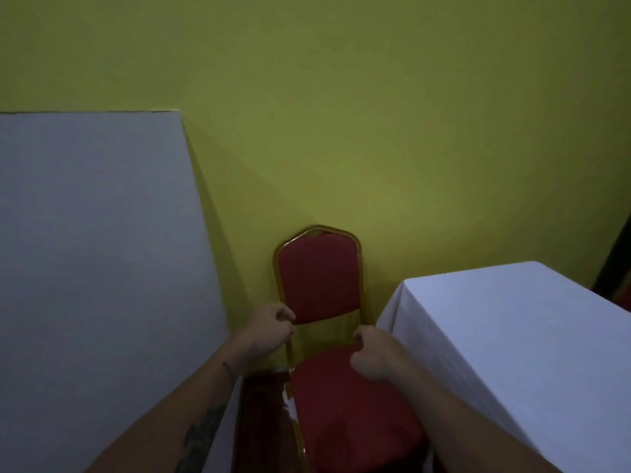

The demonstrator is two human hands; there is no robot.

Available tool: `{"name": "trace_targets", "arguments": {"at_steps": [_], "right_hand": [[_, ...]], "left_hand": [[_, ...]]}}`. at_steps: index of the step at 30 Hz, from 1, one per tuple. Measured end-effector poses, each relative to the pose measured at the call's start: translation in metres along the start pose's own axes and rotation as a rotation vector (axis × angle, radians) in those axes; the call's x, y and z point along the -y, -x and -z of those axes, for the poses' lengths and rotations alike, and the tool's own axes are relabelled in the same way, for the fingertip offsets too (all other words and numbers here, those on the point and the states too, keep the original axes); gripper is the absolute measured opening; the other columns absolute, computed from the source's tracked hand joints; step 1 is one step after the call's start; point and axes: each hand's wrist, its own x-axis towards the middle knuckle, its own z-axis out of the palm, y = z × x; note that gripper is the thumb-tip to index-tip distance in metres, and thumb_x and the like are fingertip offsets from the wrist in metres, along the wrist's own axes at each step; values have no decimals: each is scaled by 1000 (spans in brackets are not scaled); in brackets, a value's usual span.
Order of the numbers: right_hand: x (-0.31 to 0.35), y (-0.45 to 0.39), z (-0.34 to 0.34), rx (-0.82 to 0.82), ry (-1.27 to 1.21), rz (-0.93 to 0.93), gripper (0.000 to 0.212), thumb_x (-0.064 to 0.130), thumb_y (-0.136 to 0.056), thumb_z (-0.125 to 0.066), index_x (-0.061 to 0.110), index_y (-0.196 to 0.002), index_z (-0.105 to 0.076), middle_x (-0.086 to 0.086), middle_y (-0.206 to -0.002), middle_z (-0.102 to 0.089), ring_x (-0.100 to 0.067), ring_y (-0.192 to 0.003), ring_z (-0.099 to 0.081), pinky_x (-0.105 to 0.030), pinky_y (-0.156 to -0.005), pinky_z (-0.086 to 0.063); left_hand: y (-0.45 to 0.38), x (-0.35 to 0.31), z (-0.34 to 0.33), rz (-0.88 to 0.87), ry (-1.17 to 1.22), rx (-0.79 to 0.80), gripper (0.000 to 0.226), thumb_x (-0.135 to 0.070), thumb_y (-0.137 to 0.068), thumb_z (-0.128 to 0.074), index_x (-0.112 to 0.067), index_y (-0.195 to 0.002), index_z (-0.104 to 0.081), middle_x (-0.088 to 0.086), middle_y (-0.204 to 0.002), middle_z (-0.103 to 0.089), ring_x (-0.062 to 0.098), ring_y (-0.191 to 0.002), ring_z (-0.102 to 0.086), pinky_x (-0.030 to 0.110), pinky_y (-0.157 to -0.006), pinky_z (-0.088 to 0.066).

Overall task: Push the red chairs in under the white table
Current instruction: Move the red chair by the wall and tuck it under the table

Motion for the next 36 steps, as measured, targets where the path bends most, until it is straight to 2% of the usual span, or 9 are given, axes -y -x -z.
{"name": "trace_targets", "arguments": {"at_steps": [3, 7, 12, 16, 21, 26, 29, 33, 36], "right_hand": [[18, -47, 8, -42, -50, -30, 56, 22, -82, -55, 17, -138, -54, -6, -131, -63, -26, -119, -61, -35, -93, -51], [38, -108, 20, -69, -88, -38, 65, 23, -75, -52, 19, -141, -55, -5, -130, -64, -27, -117, -62, -36, -93, -52], [53, -207, 36, -87, -183, -47, 75, 32, -64, -50, 19, -137, -56, -7, -129, -64, -28, -113, -62, -37, -90, -53], [59, -299, 43, -14, -292, -91, 75, 37, -67, -54, 22, -141, -52, -7, -138, -55, -32, -124, -55, -46, -103, -49], [70, -396, 48, 46, -313, -132, 64, 37, -72, -59, 24, -135, -56, -8, -139, -55, -33, -127, -51, -45, -108, -44], [89, -469, 46, 66, -327, -142, 65, 35, -72, -59, 23, -135, -56, -11, -140, -56, -34, -127, -54, -43, -108, -44], [102, -498, 41, 64, -368, -179, 64, 32, -78, -61, 22, -141, -53, -14, -145, -52, -36, -130, -51, -42, -109, -43], [119, -527, 33, 19, -456, -266, 68, 34, -81, -62, 18, -145, -46, -21, -149, -45, -40, -134, -47, -40, -109, -41], [128, -559, 14, -5, -534, -316, 73, 37, -76, -59, 16, -145, -44, -23, -146, -49, -40, -130, -50, -43, -109, -43]], "left_hand": [[-52, 8, 17, 8, -3, -3, 16, -2, -89, -56, -17, -86, -61, 16, -95, -70, 22, -79, -62, 35, -74, -53], [-114, 15, 32, 12, 11, 7, 14, 0, -86, -59, -13, -87, -64, 13, -88, -70, 23, -77, -63, 27, -65, -47], [-205, 19, 43, 42, 56, -34, 12, -3, -78, -61, -14, -82, -64, 4, -67, -69, 19, -60, -61, 24, -50, -39], [-280, 9, 51, 54, 72, -50, 16, -10, -72, -62, -17, -85, -67, 12, -78, -74, 21, -65, -64, 28, -56, -42], [-357, -22, 58, 85, 100, -81, 15, 0, -86, -56, -10, -93, -65, 11, -87, -71, 15, -66, -60, 17, -45, -43], [-424, -16, 57, 134, 97, -119, 17, -2, -83, -57, -15, -88, -67, 9, -82, -74, 20, -68, -65, 22, -54, -45], [-454, -3, 54, 165, 39, -136, 17, -7, -81, -57, -21, -81, -65, 8, -92, -73, 28, -87, -68, 26, -66, -47], [-489, 18, 49, 177, -60, -190, 40, -9, -73, -58, -15, -111, -67, 10, -112, -65, 32, -105, -62, 31, -84, -49], [-507, 39, 44, 141, -102, -126, 46, -20, -63, -56, -13, -106, -69, 12, -107, -67, 34, -100, -64, 35, -80, -53]]}}
